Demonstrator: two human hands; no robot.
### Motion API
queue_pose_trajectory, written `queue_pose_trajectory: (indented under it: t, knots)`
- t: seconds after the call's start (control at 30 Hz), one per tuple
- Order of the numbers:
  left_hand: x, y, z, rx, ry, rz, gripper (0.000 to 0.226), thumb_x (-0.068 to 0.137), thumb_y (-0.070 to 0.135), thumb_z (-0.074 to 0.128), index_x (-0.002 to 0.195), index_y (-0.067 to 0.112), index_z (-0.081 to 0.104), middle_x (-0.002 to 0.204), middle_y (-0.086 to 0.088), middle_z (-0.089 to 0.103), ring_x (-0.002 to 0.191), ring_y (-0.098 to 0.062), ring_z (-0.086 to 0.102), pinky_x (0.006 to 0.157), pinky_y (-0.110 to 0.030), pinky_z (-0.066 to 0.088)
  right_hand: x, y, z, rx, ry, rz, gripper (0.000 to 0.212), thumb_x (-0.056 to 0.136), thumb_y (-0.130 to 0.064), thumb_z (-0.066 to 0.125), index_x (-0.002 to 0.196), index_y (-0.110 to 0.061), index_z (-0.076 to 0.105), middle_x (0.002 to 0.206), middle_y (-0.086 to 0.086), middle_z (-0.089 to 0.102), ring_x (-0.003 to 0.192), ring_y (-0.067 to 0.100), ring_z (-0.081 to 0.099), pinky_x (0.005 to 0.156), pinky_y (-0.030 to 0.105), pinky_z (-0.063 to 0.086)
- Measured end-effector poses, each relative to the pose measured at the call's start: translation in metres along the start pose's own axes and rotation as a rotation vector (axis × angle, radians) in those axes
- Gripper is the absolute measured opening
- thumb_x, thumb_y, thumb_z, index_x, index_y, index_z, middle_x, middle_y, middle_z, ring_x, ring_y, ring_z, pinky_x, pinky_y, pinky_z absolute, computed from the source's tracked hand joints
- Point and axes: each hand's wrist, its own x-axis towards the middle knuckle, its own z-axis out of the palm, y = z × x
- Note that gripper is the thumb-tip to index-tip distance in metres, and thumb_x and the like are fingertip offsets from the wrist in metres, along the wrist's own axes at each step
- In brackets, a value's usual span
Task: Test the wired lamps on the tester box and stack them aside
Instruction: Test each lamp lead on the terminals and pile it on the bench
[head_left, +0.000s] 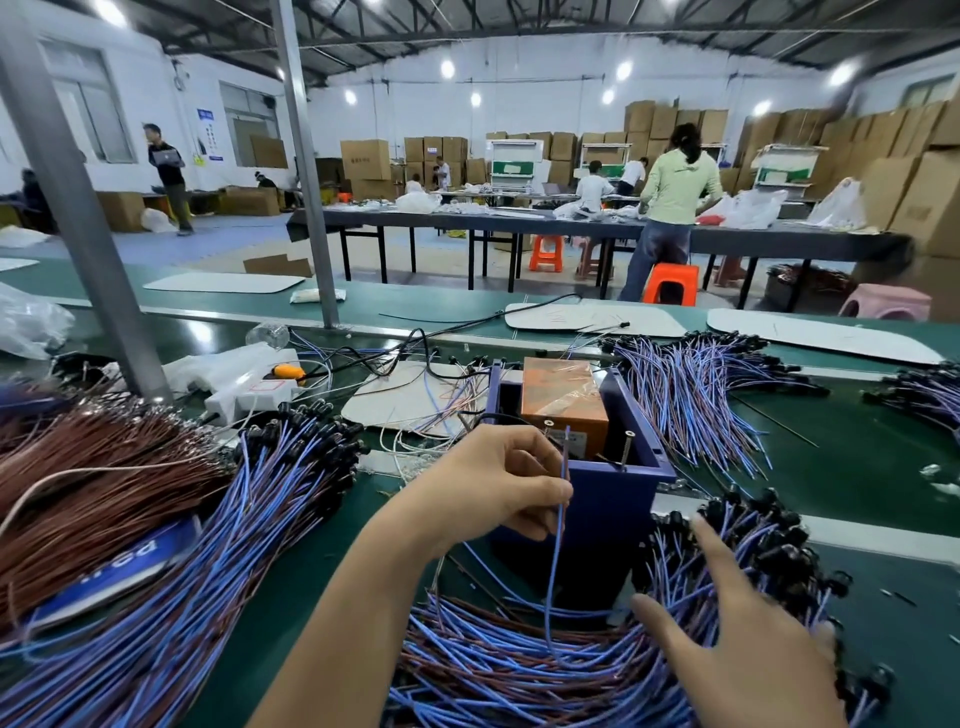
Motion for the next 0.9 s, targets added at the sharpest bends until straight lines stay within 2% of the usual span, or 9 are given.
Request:
queue_pose_trajectory:
  t: [0.03, 0.07, 0.13, 0.2, 0.27, 0.33, 0.43, 0.63, 0.9]
  knots:
    - [0.0, 0.0, 0.0, -0.002, -0.001, -0.001, 0.009, 0.085, 0.001, 0.066, 0.083, 0.006, 0.059, 0.068, -0.006, 0.065, 0.056, -0.016, 0.063, 0.057, -0.025, 0.056, 0.0, -0.002, -0.007, 0.07, -0.038, -0.038, 0.086, 0.082, -0.078, 0.031, 0.143, -0.047, -0.021, 0.094, -0.006, 0.056, 0.116, 0.02, 0.054, 0.103, 0.038, 0.038]
    - [0.0, 0.001, 0.0, -0.007, 0.0, -0.003, 0.008, 0.085, 0.001, 0.066, 0.084, 0.005, 0.059, 0.069, -0.007, 0.064, 0.057, -0.016, 0.063, 0.057, -0.025, 0.056, 0.001, -0.003, -0.014, 0.141, -0.066, -0.064, 0.079, 0.086, -0.071, 0.037, 0.147, -0.046, -0.008, 0.082, -0.008, 0.052, 0.106, 0.019, 0.057, 0.097, 0.035, 0.041]
    - [-0.001, 0.002, 0.001, -0.034, -0.001, -0.012, 0.008, 0.085, 0.0, 0.066, 0.084, 0.004, 0.059, 0.069, -0.008, 0.064, 0.058, -0.016, 0.063, 0.058, -0.025, 0.057, 0.005, -0.006, -0.03, 0.273, -0.053, -0.095, 0.064, 0.089, -0.061, 0.047, 0.145, -0.045, 0.02, 0.099, -0.003, 0.062, 0.108, 0.02, 0.057, 0.096, 0.033, 0.043]
    - [-0.001, 0.002, 0.001, -0.067, -0.004, -0.02, 0.008, 0.084, -0.002, 0.066, 0.085, 0.002, 0.059, 0.067, -0.007, 0.064, 0.061, -0.018, 0.064, 0.06, -0.026, 0.057, 0.008, -0.01, -0.042, 0.473, -0.016, -0.146, 0.037, 0.088, -0.05, 0.058, 0.123, -0.037, 0.054, 0.108, -0.002, 0.067, 0.1, 0.012, 0.061, 0.084, 0.021, 0.047]
    - [-0.001, 0.002, 0.002, -0.088, -0.016, -0.023, 0.009, 0.083, -0.005, 0.066, 0.086, 0.001, 0.06, 0.065, -0.005, 0.064, 0.064, -0.019, 0.066, 0.062, -0.026, 0.058, 0.01, -0.018, -0.05, 0.695, -0.104, -0.236, 0.012, 0.086, -0.038, 0.065, 0.09, -0.028, 0.07, 0.087, -0.01, 0.073, 0.08, -0.003, 0.064, 0.065, 0.007, 0.045]
    - [-0.001, 0.002, 0.003, -0.094, -0.034, -0.014, 0.011, 0.082, -0.008, 0.065, 0.085, 0.002, 0.06, 0.063, -0.003, 0.064, 0.063, -0.015, 0.066, 0.062, -0.025, 0.058, 0.007, -0.028, -0.052, 0.812, -0.248, -0.335, 0.013, 0.085, -0.032, 0.065, 0.079, -0.024, 0.073, 0.078, -0.007, 0.073, 0.077, 0.002, 0.067, 0.072, 0.013, 0.052]
    - [-0.001, 0.001, 0.005, -0.106, -0.035, -0.01, 0.012, 0.083, -0.007, 0.064, 0.082, 0.005, 0.06, 0.063, -0.002, 0.064, 0.062, -0.012, 0.065, 0.063, -0.024, 0.058, 0.009, -0.035, -0.048, 0.853, -0.297, -0.388, 0.017, 0.09, -0.025, 0.061, 0.083, -0.023, 0.076, 0.088, 0.006, 0.074, 0.091, 0.018, 0.067, 0.087, 0.029, 0.054]
    - [0.005, -0.007, 0.005, -0.124, 0.021, -0.064, 0.01, 0.086, -0.002, 0.064, 0.081, 0.005, 0.06, 0.062, -0.004, 0.067, 0.057, -0.011, 0.065, 0.058, -0.025, 0.057, 0.018, -0.032, -0.041, 1.074, -0.368, -0.285, 0.017, 0.092, -0.007, 0.058, 0.093, -0.009, 0.075, 0.087, 0.009, 0.075, 0.085, 0.015, 0.072, 0.074, 0.02, 0.058]
    - [0.017, -0.023, 0.01, -0.028, 0.09, -0.158, 0.011, 0.086, -0.005, 0.063, 0.077, 0.001, 0.061, 0.063, -0.009, 0.065, 0.053, -0.014, 0.065, 0.055, -0.024, 0.057, 0.023, -0.038, -0.028, 0.962, -0.361, -0.242, 0.015, 0.093, -0.014, 0.06, 0.089, -0.02, 0.073, 0.084, 0.004, 0.075, 0.079, 0.015, 0.071, 0.074, 0.026, 0.059]
